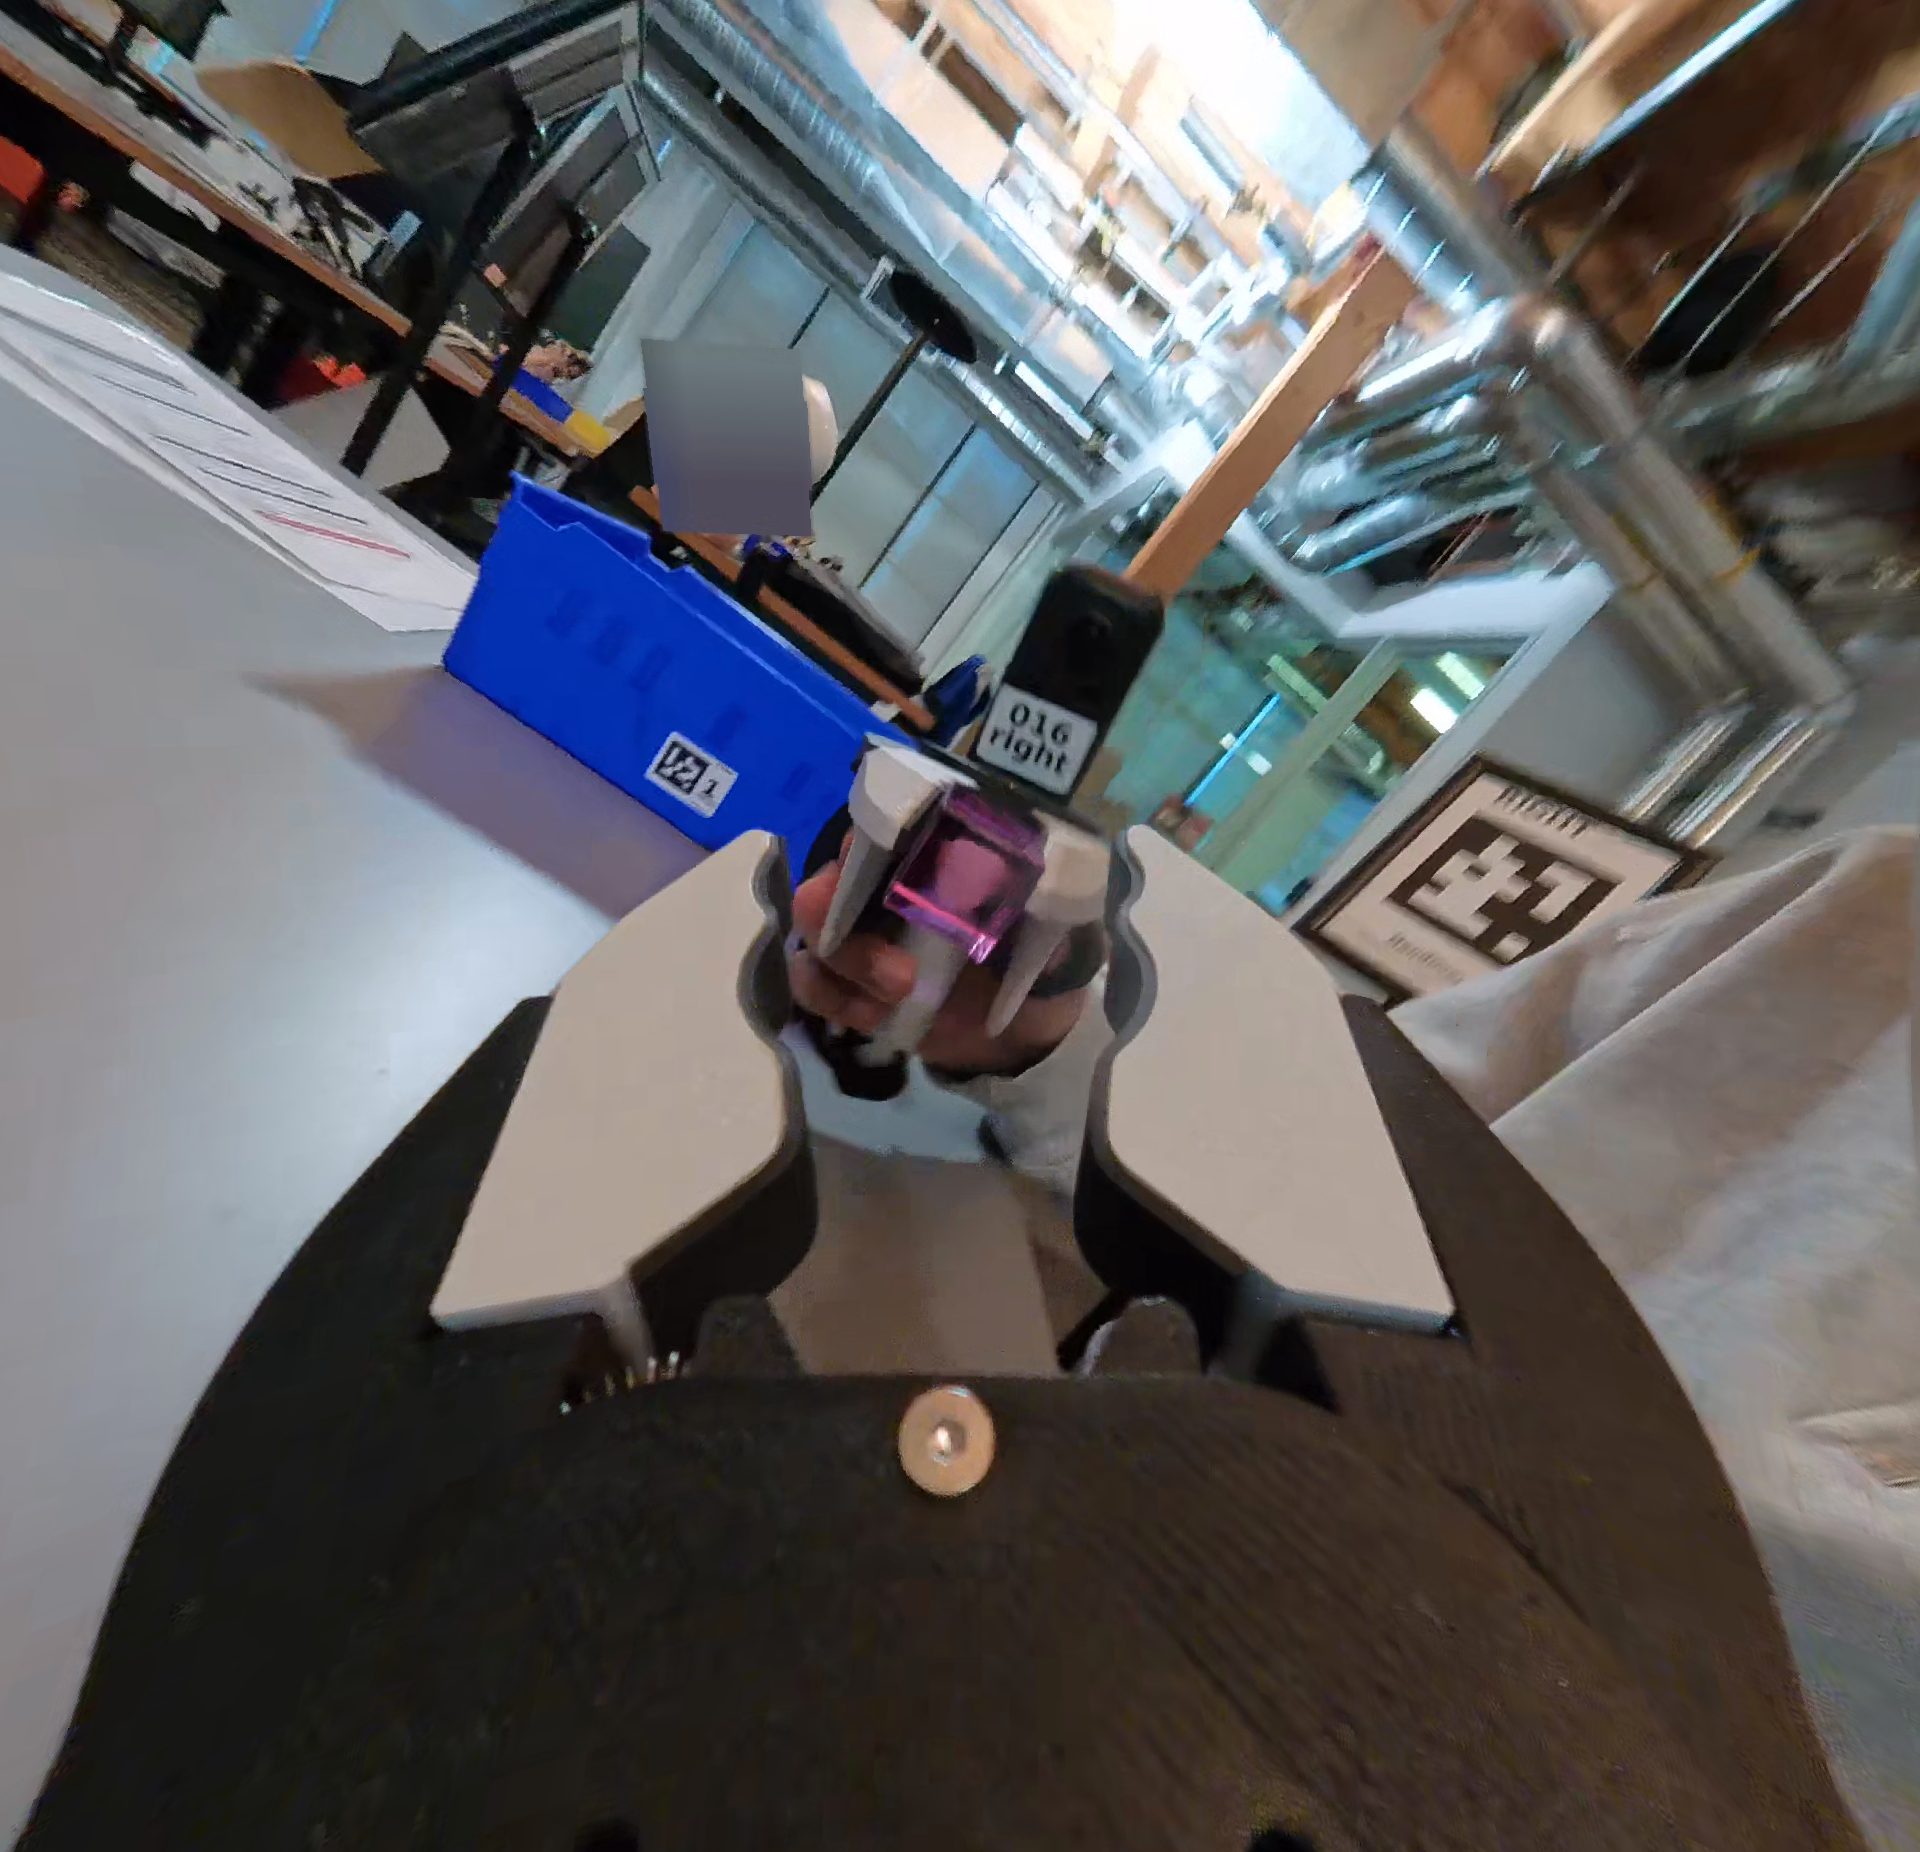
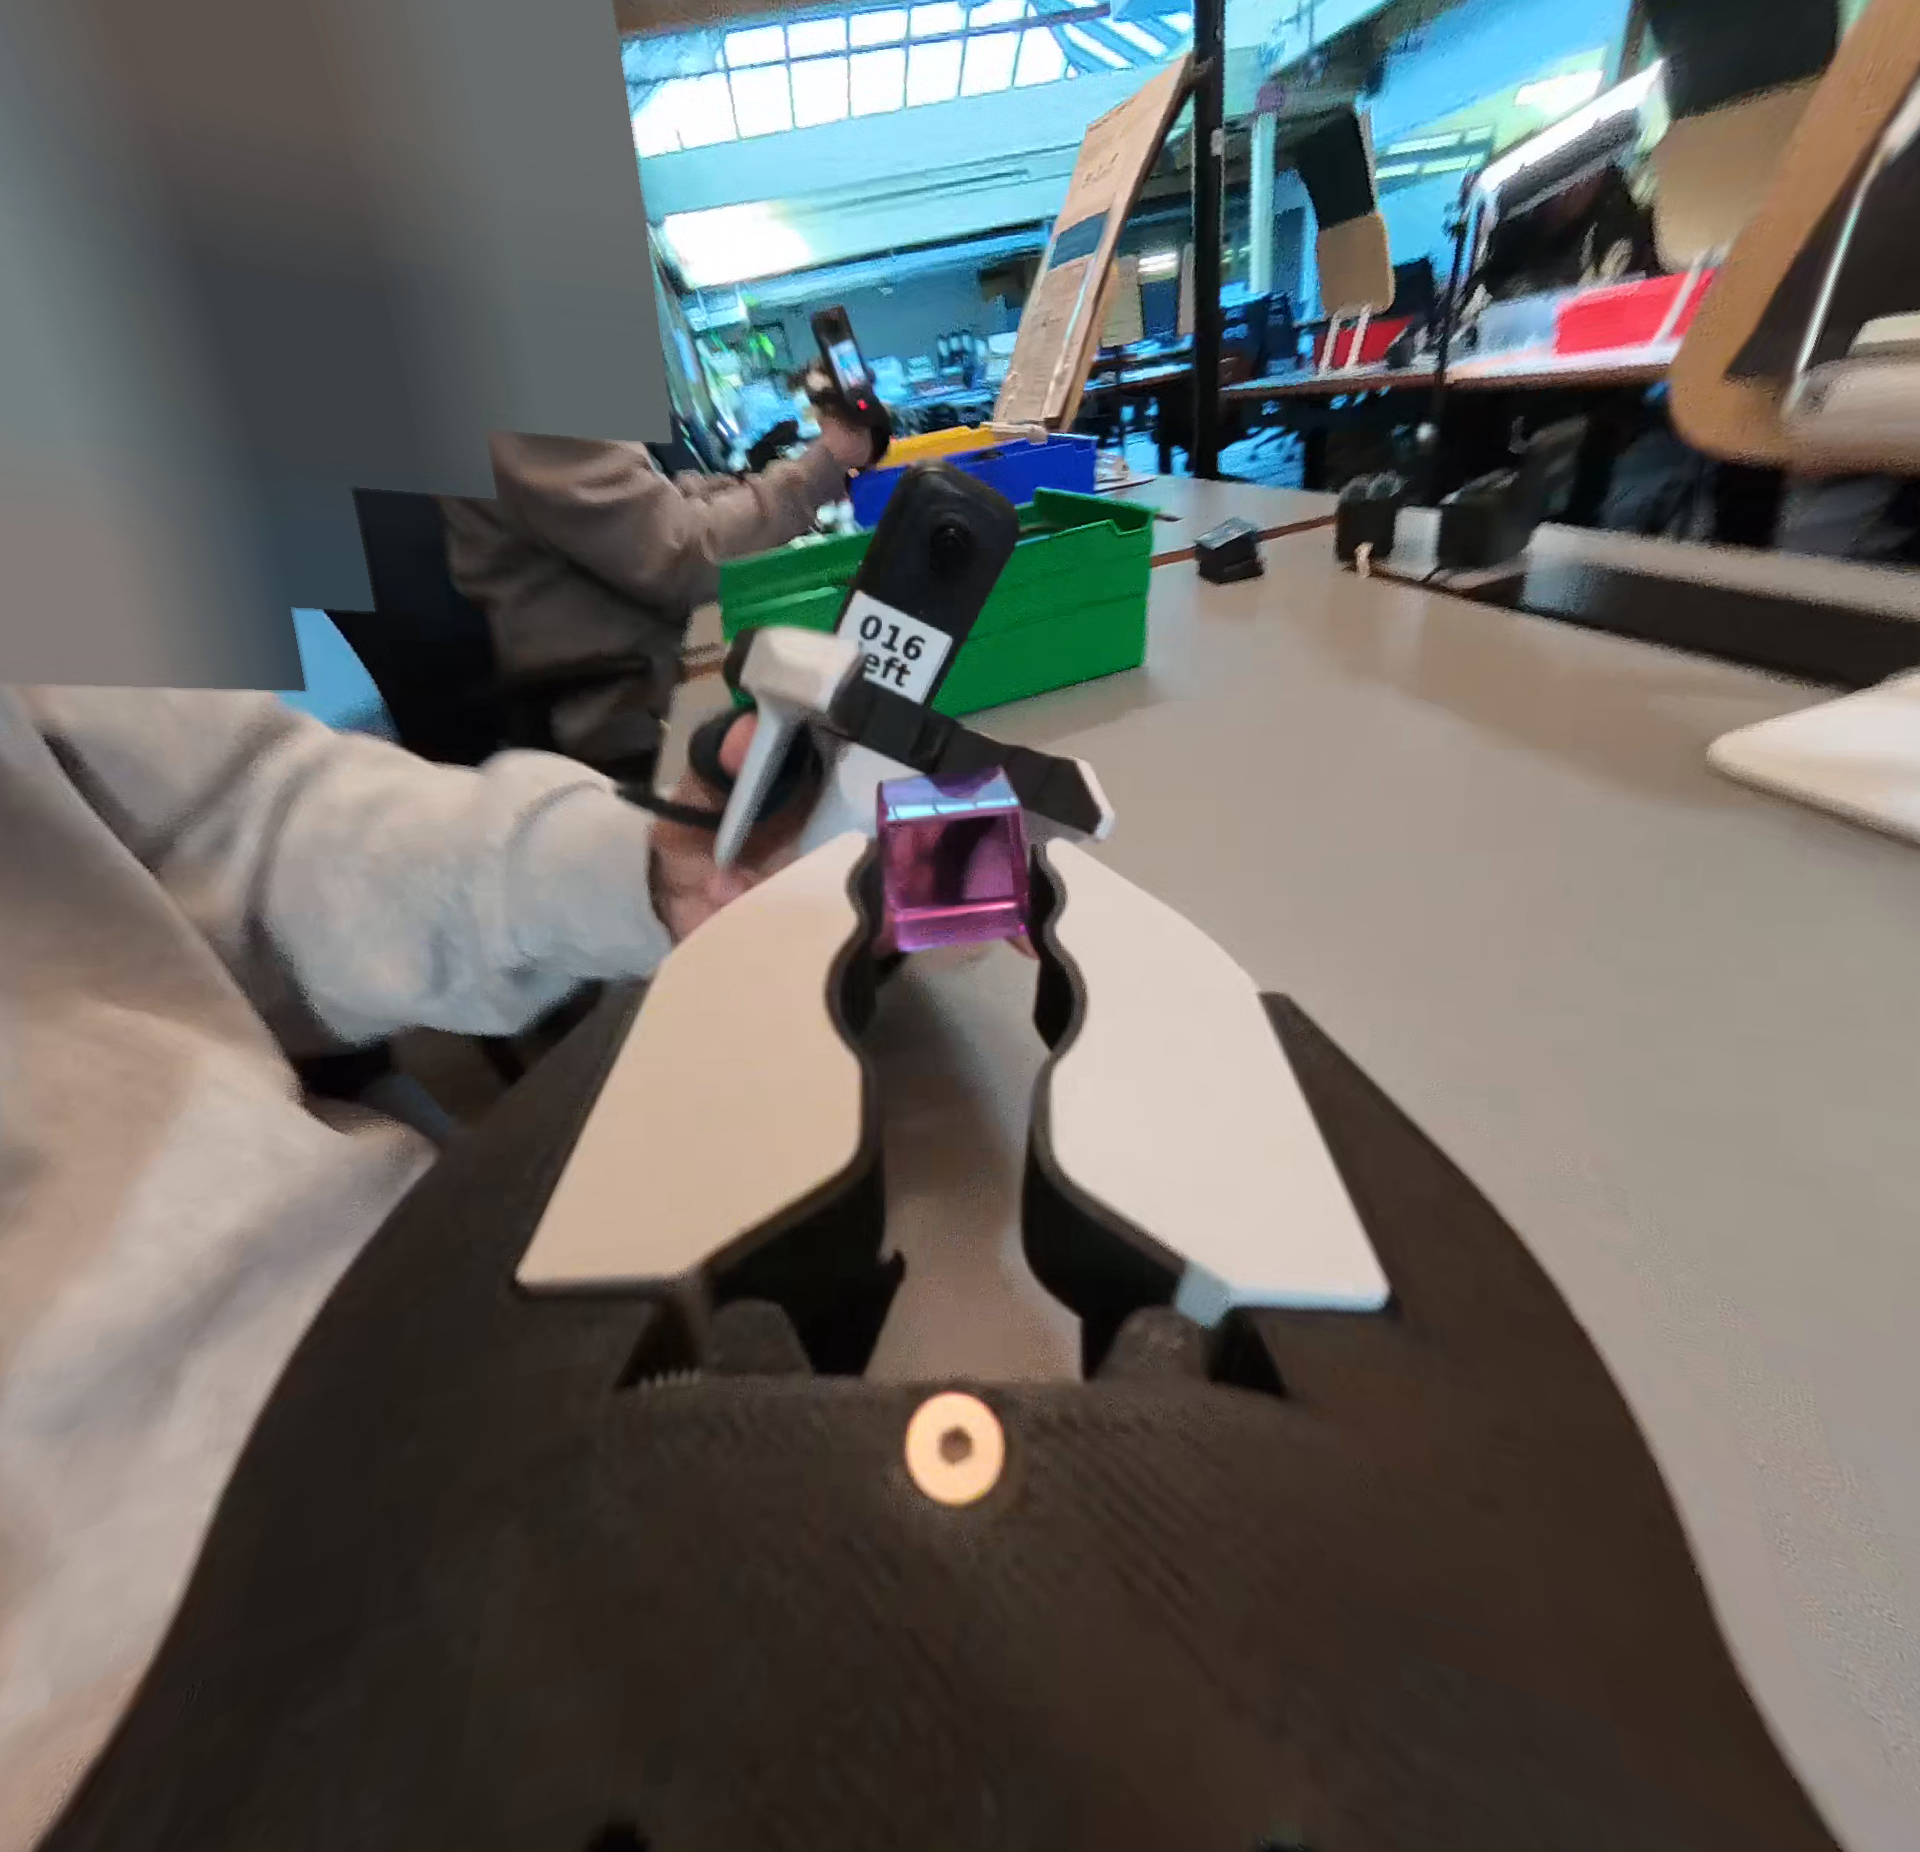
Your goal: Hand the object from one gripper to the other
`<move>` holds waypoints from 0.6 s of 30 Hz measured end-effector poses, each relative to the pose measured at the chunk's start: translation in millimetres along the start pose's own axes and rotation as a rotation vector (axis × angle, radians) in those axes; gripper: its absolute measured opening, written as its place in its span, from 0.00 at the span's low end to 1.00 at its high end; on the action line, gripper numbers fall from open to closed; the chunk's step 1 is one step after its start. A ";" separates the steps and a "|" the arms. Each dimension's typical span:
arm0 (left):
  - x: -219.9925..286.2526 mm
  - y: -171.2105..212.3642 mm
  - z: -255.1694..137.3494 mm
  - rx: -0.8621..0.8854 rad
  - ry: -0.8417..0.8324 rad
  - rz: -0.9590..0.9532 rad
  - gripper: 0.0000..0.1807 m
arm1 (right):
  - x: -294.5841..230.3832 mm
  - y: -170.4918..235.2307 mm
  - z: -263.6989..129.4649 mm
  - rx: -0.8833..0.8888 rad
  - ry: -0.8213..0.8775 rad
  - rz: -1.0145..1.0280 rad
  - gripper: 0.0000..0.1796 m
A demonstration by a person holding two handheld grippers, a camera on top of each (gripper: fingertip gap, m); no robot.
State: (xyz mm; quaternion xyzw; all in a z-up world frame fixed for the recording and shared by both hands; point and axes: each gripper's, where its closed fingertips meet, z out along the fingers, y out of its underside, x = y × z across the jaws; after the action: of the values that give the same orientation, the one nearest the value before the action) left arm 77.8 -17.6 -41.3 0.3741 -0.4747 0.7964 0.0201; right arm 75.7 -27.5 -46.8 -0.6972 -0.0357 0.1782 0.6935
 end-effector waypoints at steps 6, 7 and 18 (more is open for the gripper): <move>-0.2 16.5 6.2 -0.120 -0.079 0.197 0.24 | 1.5 -4.9 -5.9 0.031 -0.043 0.172 0.15; 0.3 17.7 6.9 -0.124 -0.077 0.198 0.24 | 0.8 -3.1 -5.1 0.020 -0.050 0.187 0.15; 2.9 21.6 5.4 -0.161 -0.045 0.177 0.14 | -2.2 6.5 -0.5 -0.014 -0.095 0.299 0.15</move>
State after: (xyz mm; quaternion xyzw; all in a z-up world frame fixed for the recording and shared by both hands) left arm 70.5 -34.6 -54.1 0.3457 -0.5685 0.7459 -0.0309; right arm 72.5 -28.8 -52.7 -0.6902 0.0345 0.3121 0.6520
